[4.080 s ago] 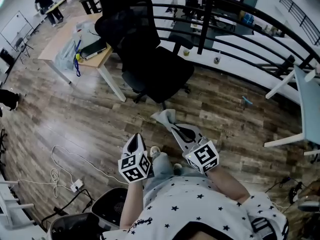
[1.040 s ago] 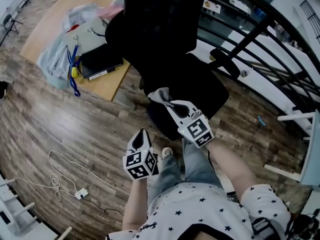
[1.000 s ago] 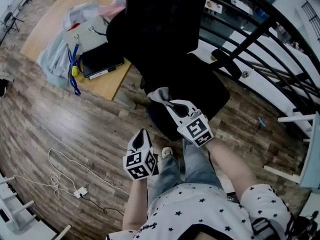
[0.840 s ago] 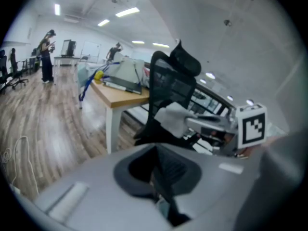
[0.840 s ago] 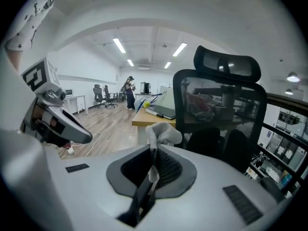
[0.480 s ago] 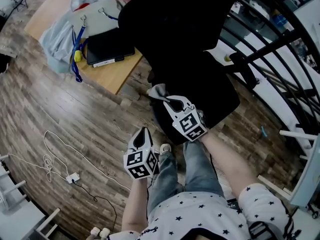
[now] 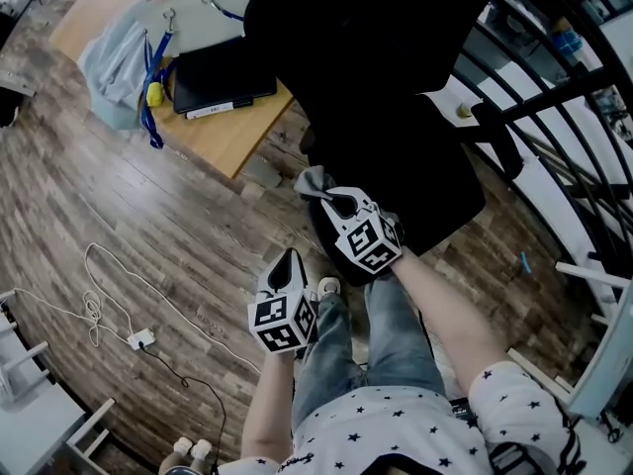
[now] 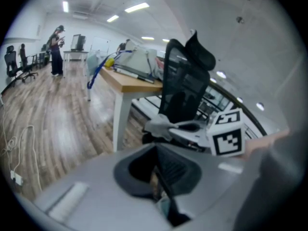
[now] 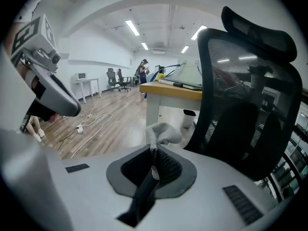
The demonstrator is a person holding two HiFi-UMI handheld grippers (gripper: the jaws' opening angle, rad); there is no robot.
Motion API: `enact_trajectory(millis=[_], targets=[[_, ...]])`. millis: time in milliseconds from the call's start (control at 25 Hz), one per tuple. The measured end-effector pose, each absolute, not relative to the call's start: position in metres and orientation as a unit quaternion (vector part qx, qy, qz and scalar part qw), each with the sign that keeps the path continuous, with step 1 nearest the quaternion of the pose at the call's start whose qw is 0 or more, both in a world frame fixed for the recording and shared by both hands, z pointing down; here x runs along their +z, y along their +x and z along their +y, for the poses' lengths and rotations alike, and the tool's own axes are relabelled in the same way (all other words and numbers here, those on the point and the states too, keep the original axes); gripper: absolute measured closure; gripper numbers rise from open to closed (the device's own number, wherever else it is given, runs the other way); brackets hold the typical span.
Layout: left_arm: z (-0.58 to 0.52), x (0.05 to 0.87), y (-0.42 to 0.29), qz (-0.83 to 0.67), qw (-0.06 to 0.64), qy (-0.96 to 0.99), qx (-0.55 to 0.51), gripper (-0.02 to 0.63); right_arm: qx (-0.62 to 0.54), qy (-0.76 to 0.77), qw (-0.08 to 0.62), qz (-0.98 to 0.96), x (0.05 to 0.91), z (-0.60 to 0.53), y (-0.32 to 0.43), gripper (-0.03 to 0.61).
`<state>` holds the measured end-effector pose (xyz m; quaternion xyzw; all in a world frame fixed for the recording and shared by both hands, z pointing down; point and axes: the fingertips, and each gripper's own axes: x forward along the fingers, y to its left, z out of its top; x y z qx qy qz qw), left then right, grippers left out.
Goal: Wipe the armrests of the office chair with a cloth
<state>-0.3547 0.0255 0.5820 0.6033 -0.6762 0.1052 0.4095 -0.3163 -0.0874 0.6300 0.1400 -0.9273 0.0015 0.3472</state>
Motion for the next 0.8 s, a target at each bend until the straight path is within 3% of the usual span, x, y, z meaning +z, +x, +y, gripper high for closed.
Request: enact_trajectory(millis=[800], targets=[[0.041, 0.591, -0.347, -0.671, 0.419, 0.602, 0.111, 0.609, 0.02, 0.102, 0.399, -0.911, 0.676, -0.063, -0.316, 0.551]])
